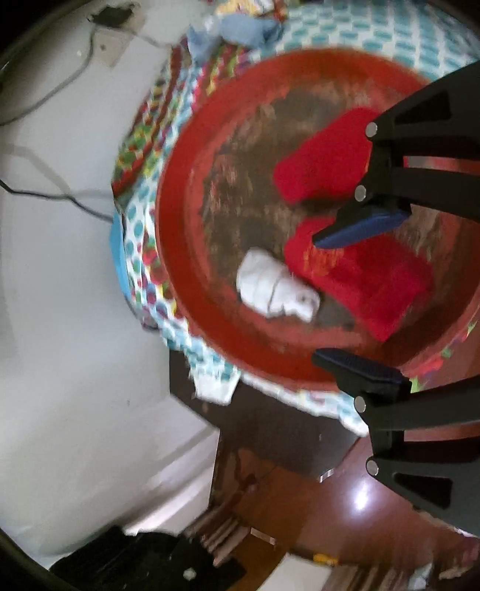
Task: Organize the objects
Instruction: 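Carry the MARUBI box in the right tool toward the red tray, then lower the MARUBI box into the red tray and open the right tool, then grasp a light blue sock with the left tool while the right tool grasps the white cloth, then lift the light blue sock with the left tool while the right tool lifts the white cloth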
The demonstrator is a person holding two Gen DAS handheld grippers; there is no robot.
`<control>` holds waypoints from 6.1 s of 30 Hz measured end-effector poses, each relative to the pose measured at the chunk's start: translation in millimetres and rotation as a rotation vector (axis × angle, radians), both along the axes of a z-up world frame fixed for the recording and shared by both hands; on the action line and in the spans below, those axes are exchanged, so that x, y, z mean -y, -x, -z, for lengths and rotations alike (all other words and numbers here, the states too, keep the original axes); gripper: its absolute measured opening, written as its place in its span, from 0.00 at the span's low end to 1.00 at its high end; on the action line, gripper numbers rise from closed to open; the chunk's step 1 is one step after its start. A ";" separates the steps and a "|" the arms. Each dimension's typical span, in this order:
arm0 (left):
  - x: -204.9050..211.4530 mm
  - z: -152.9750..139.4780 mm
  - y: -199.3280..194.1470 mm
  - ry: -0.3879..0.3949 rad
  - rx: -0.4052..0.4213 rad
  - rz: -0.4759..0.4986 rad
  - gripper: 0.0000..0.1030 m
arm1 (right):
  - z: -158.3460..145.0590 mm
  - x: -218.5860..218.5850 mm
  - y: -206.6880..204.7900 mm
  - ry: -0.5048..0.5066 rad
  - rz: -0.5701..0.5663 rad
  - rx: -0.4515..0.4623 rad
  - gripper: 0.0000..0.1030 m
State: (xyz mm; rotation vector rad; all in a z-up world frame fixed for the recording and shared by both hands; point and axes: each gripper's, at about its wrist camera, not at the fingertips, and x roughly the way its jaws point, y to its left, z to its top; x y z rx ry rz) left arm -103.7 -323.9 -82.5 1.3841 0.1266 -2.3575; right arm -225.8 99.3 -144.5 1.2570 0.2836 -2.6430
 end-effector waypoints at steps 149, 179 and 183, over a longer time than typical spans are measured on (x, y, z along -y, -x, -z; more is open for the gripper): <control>-285.9 61.5 226.3 -0.107 0.124 0.565 0.58 | -4.7 -41.9 10.4 0.237 -0.062 0.027 0.33; -290.2 49.1 195.1 -0.233 0.129 0.519 0.61 | -1.1 -29.6 -10.7 0.240 -0.069 0.051 0.37; -287.2 67.9 201.6 -0.257 0.141 0.487 0.58 | -0.7 -29.0 -10.1 0.245 -0.068 0.053 0.37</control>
